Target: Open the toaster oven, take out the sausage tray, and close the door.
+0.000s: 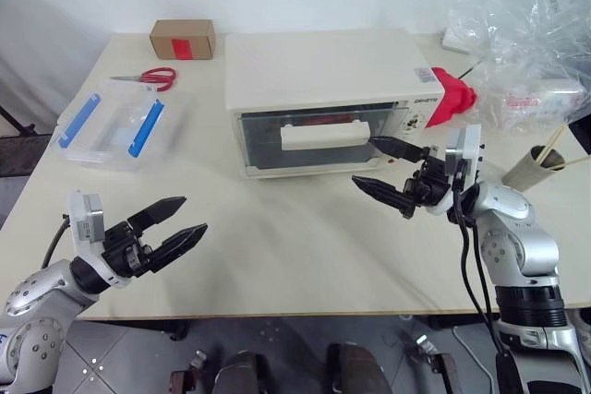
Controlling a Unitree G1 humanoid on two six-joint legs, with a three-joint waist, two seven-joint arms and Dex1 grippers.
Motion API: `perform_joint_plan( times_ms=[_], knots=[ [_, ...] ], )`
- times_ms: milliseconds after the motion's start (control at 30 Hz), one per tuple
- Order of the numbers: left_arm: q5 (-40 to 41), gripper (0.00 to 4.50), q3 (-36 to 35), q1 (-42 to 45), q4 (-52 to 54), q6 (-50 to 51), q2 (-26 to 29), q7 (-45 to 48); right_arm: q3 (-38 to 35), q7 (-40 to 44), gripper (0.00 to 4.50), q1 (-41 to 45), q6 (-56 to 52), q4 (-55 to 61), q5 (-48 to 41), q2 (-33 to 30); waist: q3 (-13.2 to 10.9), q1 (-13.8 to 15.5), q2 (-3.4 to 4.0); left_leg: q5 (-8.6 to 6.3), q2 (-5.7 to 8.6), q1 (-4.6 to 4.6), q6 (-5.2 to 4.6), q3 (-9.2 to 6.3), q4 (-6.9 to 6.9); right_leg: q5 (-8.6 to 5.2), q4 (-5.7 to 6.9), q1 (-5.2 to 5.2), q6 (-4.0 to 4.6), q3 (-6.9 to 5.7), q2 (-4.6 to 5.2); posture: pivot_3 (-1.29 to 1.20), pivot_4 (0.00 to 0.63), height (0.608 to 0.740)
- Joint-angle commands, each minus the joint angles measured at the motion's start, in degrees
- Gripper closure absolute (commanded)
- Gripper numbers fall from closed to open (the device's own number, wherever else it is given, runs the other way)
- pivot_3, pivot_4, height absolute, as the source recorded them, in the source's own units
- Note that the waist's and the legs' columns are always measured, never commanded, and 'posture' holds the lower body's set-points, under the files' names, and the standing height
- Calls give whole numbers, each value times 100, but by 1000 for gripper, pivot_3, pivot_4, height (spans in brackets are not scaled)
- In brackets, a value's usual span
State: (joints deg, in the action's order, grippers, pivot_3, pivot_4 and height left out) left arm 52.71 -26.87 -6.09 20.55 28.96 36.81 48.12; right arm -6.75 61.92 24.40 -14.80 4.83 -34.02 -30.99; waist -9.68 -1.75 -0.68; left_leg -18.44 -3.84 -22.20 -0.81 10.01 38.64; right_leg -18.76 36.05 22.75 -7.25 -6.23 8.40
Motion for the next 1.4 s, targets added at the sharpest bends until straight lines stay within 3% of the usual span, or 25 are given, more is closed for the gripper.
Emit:
perform_joint_plan(
  times_ms=[33, 167, 233, 533, 700, 1100, 1300, 1400],
  knots=[
    [166, 25, -192, 197, 40, -23, 20, -85, 348, 709, 0, -202, 599, 502, 292, -282, 0, -6, 0, 0, 0, 0, 0, 1, 0, 0, -1, 0, 0, 0, -1, 0, 150, 740],
    [283, 25, -364, 381, -275, 119, 245, 122, 531, 1046, 0, -411, 1100, 585, 539, -438, -1, -65, 1, 0, -5, 5, 2, 8, -4, 0, -3, 0, 0, 3, -7, 0, 150, 740],
    [547, 419, -447, 538, -405, 280, 280, 185, 573, 1094, 0, -437, 1307, 546, 634, -423, -2, -100, 2, 2, -10, 6, 5, 8, -4, -1, -2, 1, 2, 4, -13, 0, 150, 740],
    [220, 3065, 105, 1591, -800, 56, -65, 17, 547, 981, 0, -365, 1622, 266, 790, -329, -2, -101, 2, 3, -10, 5, 6, 6, 0, -1, 2, 1, 2, 6, -14, 0, 150, 740],
    [-482, 4483, 703, 2703, -1866, -603, -623, 64, 569, 987, 0, -283, 1676, 165, 846, -326, -2, -58, 1, 3, -7, 5, 7, 6, 11, -1, 3, -4, 2, 5, -17, 0, 150, 740],
    [-1122, 4483, 1408, 3468, -2798, -960, -1068, 680, 567, 851, 0, -435, 1599, 331, 814, -392, -5, 48, -4, -1, -6, -7, 4, 2, 33, 1, 1, -8, -3, 1, -18, 0, 150, 740],
    [-923, 4483, 1165, 3005, -2399, -701, -899, 833, 318, 428, 0, -493, 970, 523, 465, -399, -5, 16, -4, -1, -8, -7, 3, -3, 32, 1, 3, -8, -3, 0, -17, 0, 150, 740],
    [-1023, 4307, 960, 2408, -2137, -426, -483, 687, 261, 260, 0, -352, 633, 401, 349, -393, -5, -10, -3, -1, -11, -3, 4, -3, 25, 1, 5, -5, -3, 1, -18, 0, 150, 740]
  ],
)
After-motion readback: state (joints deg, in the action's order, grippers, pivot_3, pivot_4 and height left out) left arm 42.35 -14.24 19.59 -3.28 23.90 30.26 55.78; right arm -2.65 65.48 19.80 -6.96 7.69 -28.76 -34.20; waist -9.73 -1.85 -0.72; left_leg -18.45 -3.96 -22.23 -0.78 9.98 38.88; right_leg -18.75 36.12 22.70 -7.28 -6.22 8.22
